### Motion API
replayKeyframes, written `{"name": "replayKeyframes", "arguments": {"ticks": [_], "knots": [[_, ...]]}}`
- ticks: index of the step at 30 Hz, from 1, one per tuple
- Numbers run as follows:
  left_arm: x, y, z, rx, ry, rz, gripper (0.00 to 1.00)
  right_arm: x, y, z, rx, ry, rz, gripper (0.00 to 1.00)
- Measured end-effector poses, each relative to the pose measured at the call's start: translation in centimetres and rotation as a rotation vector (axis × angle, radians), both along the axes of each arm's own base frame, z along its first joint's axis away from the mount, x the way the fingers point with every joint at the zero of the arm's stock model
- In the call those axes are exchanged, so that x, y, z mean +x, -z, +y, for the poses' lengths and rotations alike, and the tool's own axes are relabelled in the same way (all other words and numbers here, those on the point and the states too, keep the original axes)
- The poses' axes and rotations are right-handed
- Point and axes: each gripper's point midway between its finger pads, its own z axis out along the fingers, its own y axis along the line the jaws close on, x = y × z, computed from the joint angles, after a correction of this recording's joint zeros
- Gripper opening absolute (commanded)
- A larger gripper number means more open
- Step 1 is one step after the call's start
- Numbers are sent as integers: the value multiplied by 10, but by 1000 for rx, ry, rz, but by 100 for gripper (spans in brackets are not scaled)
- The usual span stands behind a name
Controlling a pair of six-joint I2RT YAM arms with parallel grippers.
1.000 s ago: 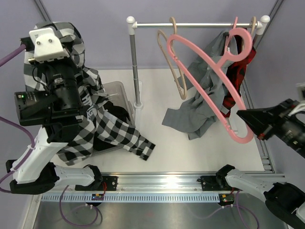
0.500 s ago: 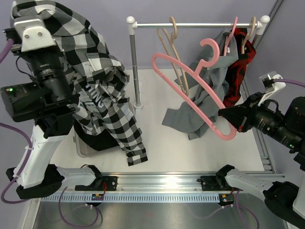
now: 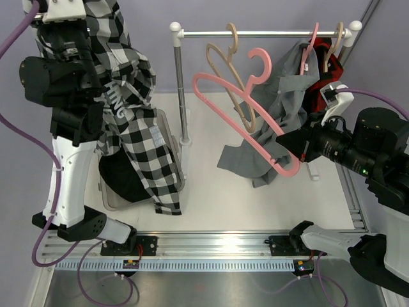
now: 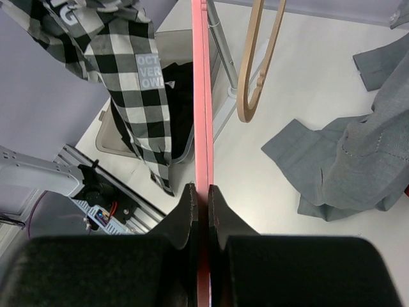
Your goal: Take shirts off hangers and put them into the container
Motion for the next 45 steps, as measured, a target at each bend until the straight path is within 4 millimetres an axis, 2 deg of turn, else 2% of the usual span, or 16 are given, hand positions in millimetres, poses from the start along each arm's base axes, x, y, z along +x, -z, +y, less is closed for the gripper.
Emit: {"name": "replayKeyframes", "arguments": {"ticks": [6,13,18,20,22,27,32,37,39,42,45], "knots": [[-34,-45,6,-6,34,-169,0,6,12,5,-28,-11,26,0],[-62,-78,11,0,65,-335,0,13,28,13,-63,-35,64,0],[-64,-86,11,15,54,-419,0,18,35,20,-84,-56,85,0],[-58,-86,12,25,44,-437,0,20,36,22,-89,-63,91,0],[-43,-83,11,29,47,-441,0,21,38,24,-90,-71,95,0],[18,-61,9,4,96,-404,0,20,45,28,-98,-90,115,0],[92,-25,23,-74,140,-284,0,20,46,28,-98,-94,115,0],[144,22,19,-166,198,-89,0,19,45,27,-98,-96,110,0],[152,40,18,-214,215,-21,0,17,45,27,-96,-97,108,0],[151,82,17,-308,240,120,0,13,43,26,-88,-105,101,0],[127,123,18,-413,254,226,0,7,41,24,-77,-114,89,0]]}}
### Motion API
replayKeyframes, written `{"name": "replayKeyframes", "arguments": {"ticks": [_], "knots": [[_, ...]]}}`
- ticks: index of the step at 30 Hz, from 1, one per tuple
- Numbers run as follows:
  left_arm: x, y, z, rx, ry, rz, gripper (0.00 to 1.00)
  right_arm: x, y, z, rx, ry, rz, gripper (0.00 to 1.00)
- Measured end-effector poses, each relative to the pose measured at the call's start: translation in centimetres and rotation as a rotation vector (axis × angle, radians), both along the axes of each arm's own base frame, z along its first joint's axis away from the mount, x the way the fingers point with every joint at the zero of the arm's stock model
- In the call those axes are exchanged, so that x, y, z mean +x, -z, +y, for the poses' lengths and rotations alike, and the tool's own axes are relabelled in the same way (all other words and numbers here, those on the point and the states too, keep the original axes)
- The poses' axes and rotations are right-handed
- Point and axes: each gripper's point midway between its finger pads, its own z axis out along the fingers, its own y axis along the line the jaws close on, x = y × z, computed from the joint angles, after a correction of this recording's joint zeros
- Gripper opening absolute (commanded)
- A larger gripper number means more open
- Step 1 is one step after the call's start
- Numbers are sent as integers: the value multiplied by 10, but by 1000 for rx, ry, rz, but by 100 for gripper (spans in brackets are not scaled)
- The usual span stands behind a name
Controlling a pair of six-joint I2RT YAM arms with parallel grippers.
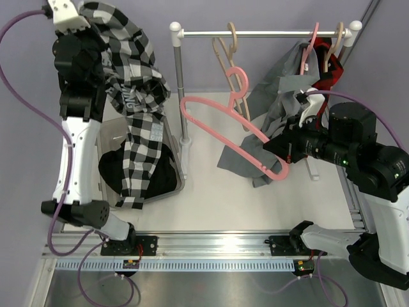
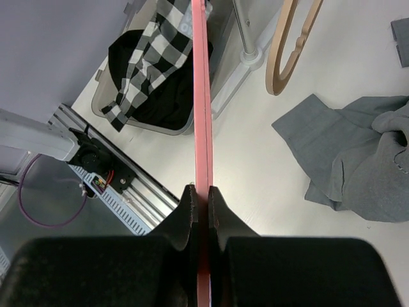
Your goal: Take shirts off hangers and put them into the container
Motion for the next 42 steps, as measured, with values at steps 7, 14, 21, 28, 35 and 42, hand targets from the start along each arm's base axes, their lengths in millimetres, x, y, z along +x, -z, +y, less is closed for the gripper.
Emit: {"name": "replayKeyframes", "arguments": {"ticks": [7,14,21,28,35,42], "knots": [[-101,74,4,-190,49,93,0,-15,-5,-4,34,-30,-26,0],[-157,71,-12,-250,178,47,0,-23,2,-3,51,-54,-27,0],[-194,67,-23,-278,269,27,0,-26,4,-3,63,-60,-26,0],[-227,94,-20,-322,267,68,0,-29,-1,-2,85,-67,-40,0],[-214,190,-22,-371,225,298,0,-18,-3,1,86,-42,-37,0],[-184,306,-18,-433,101,621,0,10,-20,10,87,9,-62,0]]}}
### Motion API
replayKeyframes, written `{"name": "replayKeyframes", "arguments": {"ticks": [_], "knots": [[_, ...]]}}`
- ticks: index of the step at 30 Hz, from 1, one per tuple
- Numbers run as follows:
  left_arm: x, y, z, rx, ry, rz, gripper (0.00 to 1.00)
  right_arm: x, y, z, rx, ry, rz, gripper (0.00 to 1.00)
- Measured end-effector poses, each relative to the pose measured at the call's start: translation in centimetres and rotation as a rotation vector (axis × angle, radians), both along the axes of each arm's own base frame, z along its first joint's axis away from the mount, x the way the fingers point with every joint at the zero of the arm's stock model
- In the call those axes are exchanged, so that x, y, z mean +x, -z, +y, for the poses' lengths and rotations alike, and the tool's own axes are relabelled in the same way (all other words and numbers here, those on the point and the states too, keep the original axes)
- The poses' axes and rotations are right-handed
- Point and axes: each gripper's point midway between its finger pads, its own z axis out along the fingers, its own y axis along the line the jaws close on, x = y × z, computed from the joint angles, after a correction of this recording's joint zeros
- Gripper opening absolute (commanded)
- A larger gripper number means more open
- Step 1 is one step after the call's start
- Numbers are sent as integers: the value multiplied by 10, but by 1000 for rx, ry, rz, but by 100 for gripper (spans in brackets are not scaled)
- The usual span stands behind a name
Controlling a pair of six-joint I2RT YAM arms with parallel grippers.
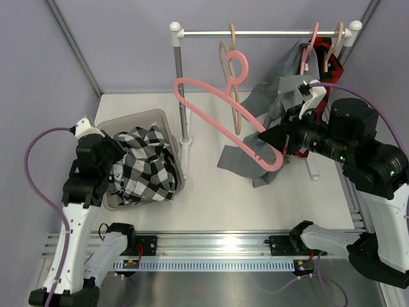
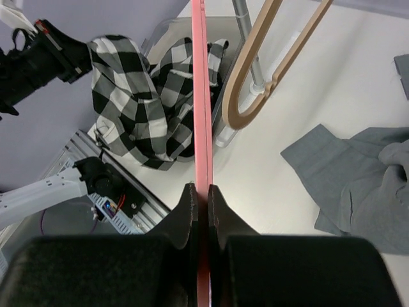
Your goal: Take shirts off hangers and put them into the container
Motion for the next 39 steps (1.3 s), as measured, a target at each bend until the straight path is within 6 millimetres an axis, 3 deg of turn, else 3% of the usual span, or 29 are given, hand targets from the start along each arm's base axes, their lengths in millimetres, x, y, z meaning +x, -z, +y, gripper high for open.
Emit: {"name": "replayKeyframes", "arguments": {"ticks": [6,11,14,16,19,22,27,31,39], "knots": [[25,32,0,-52,-44,114,0,29,5,12,-18,40,15,0],[31,51,21,-151,-119,124,0,58,11,30,-50,76,34,0],[41,71,37,-253,-149,137,0,69,3,44,-63,93,13,0],[46,95,46,-342,-163,169,0,71,-3,54,-66,100,-8,0],[47,125,47,-462,-160,216,0,76,-14,66,-69,134,-42,0],[51,134,42,-539,-128,232,0,80,-20,70,-75,180,-66,0],[57,126,40,-563,-97,198,0,74,-19,67,-86,203,-69,0],[55,128,48,-577,-142,197,0,56,-17,53,-86,190,-50,0],[54,140,65,-583,-225,224,0,0,-41,-2,7,175,-67,0]]}}
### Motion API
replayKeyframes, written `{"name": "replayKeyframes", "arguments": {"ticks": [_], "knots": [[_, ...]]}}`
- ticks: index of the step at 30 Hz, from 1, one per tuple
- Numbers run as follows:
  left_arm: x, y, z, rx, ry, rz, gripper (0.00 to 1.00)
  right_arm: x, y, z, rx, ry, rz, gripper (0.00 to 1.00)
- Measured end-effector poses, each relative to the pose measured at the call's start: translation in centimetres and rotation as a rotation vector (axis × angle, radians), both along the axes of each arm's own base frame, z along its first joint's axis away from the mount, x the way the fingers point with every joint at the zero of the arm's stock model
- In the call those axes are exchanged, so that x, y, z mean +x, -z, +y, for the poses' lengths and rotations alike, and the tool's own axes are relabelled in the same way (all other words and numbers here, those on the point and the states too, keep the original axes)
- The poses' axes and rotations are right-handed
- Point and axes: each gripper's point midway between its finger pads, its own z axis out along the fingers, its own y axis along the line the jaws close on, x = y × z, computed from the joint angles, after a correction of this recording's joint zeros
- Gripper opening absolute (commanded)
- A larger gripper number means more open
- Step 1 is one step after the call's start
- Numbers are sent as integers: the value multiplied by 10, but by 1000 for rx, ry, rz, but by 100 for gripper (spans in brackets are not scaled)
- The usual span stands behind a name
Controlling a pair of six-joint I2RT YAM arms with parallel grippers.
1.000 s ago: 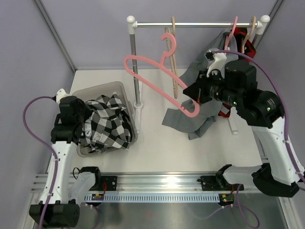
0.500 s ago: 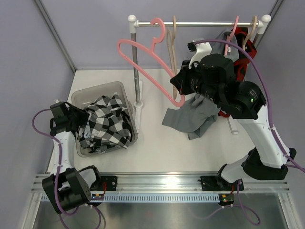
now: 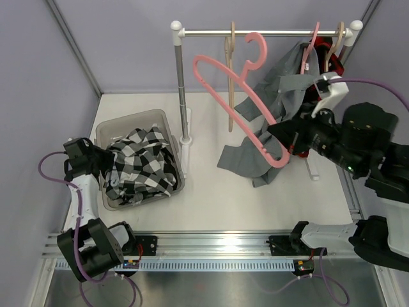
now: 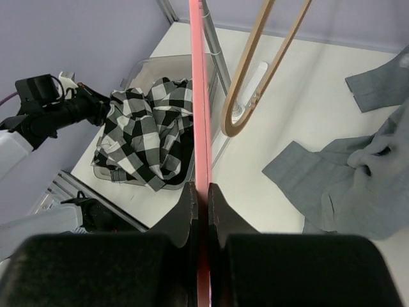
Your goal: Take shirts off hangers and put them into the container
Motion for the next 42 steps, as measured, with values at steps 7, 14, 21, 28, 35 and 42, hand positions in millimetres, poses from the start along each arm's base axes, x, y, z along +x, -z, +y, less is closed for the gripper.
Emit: {"name": "replayKeyframes", "arguments": {"ticks": [7,14,21,28,35,42], "knots": [[-1,-2,7,23,-33,13,0,-14,0,-30,3,48,0,0],[-3,-11,16,55,-78,10,0,9,13,-9,-68,81,37,0],[-2,-9,16,63,-61,14,30,44,11,30,-114,130,29,0],[-2,-21,16,110,-35,-31,90,78,11,58,-150,196,12,0],[-16,-53,16,200,-41,-105,99,111,18,84,-185,261,-15,0],[-36,-115,10,336,-20,-246,99,135,42,109,-231,279,-3,0]]}}
